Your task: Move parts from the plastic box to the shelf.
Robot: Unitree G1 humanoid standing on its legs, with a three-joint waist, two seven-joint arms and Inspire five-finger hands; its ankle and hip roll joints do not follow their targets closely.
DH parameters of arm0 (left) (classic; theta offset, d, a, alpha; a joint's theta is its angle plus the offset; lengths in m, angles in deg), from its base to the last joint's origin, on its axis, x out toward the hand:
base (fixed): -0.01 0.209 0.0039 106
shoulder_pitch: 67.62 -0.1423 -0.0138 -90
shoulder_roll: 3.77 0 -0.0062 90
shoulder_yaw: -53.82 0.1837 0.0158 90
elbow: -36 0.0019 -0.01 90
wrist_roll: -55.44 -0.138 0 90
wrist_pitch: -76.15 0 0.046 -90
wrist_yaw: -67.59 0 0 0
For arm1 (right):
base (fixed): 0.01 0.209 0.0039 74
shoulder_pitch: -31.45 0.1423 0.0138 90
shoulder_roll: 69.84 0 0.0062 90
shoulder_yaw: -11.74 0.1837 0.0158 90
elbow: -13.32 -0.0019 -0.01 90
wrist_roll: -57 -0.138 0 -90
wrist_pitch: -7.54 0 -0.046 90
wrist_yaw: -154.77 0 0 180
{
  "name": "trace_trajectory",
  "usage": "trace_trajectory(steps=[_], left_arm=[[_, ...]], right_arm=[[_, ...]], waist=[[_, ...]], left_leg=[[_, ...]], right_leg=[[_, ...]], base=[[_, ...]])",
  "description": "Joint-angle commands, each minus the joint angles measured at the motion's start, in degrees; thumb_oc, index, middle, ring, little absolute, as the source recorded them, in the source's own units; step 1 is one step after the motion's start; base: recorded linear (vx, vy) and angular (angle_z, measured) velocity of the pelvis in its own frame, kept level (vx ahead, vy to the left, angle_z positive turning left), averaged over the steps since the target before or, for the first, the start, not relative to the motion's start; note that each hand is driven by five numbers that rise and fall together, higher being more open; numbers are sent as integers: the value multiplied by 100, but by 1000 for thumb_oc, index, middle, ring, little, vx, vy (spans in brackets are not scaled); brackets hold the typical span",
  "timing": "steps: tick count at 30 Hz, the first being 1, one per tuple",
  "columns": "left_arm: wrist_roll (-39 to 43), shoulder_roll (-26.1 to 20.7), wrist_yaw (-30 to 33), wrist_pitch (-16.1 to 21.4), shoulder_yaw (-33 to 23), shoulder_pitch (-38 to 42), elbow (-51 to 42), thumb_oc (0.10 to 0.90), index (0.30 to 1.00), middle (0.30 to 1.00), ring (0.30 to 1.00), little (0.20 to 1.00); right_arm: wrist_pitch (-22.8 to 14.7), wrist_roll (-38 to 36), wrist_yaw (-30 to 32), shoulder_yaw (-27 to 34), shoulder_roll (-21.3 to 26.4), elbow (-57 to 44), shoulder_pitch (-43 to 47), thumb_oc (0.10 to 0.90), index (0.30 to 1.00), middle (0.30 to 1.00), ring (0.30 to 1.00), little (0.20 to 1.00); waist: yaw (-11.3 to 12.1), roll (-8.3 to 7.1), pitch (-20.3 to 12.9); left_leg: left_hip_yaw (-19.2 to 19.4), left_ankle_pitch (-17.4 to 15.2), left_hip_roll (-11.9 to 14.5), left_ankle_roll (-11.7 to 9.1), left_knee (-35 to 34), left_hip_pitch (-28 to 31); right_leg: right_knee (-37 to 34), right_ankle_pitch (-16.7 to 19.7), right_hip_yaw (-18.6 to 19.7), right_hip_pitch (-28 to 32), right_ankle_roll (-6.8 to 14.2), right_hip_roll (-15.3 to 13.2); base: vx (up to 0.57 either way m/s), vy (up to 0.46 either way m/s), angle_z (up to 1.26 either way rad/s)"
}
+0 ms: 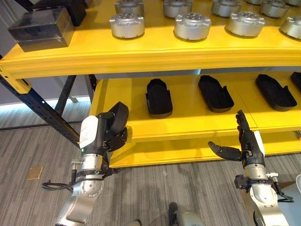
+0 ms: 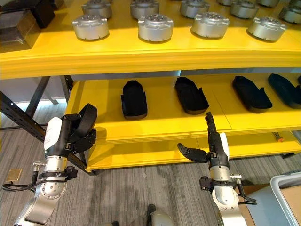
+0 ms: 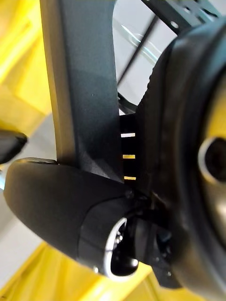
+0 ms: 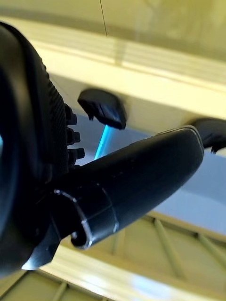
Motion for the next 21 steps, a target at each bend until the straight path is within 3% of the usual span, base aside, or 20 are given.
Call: trace_trajectory(steps=[1, 3, 5, 6, 8, 11, 13, 21], left_arm=[[-228, -372, 607, 526, -792, 637, -979, 400, 300, 300, 300, 300], [-247, -471, 597, 549, -765, 760, -1011, 400, 300, 300, 300, 300], [-237, -519, 573, 546, -688, 865, -1001, 400, 300, 300, 300, 300], [-264, -548, 558, 587, -670, 858, -1044, 400, 300, 300, 300, 300], [-307, -622, 429, 700, -575, 972, -1215, 400, 300, 300, 300, 300], [-259, -700, 388, 761, -494, 1051, -1332, 400, 300, 300, 300, 300], [-154, -1041, 215, 863, -411, 1291, -1577, 400, 300, 300, 300, 300], [70, -1857, -141, 1127, -223, 1589, -1799, 400, 300, 300, 300, 300]], right_arm=[[-677, -222, 172, 235, 254, -475, 375, 900, 1000, 1000, 1000, 1000], [-677, -236, 203, 192, 288, -444, 396, 900, 1000, 1000, 1000, 1000], [-688, -209, 226, 193, 302, -440, 349, 900, 1000, 1000, 1000, 1000], [-679, -194, 212, 151, 294, -436, 336, 900, 1000, 1000, 1000, 1000], [-641, -82, 167, 202, 223, -442, 297, 900, 1000, 1000, 1000, 1000], [-613, -65, 187, 199, 156, -423, 292, 900, 1000, 1000, 1000, 1000], [-561, -65, 122, 98, 87, -444, 320, 900, 1000, 1000, 1000, 1000], [-522, -111, -63, -21, 138, -386, 356, 900, 1000, 1000, 1000, 1000]], waist=[[-275, -32, -106], [-235, 64, -160], [-280, 174, -180], [-258, 225, -190], [-337, 344, -290], [-335, 349, -315], [-337, 305, -350], [-388, 220, -459]], left_leg=[[95, 474, 812, -254, -727, -49], [48, 734, 1054, -334, -1727, 117], [297, 971, 1281, -462, -2191, 318], [203, 868, 1234, -447, -2232, 417], [405, 695, 1109, -479, -2257, 555], [476, 479, 925, -389, -2128, 589], [751, 231, 712, -298, -1951, 693], [931, 87, 609, -217, -1947, 835]], right_leg=[[-1078, 194, 187, 833, 598, -40], [-1033, 100, 272, 866, 709, -53], [-850, 10, 298, 842, 737, -78], [-799, -13, 357, 822, 766, -86], [-823, 37, 382, 875, 879, -249], [-907, 120, 450, 984, 989, -435], [-1139, 251, 564, 1129, 1147, -715], [-1345, 421, 701, 1142, 1271, -827]], base=[[137, 101, 32], [130, 150, 24], [73, 151, -15], [52, 180, -22], [85, 216, -40], [83, 215, -19], [91, 306, -12], [20, 63, -13]])
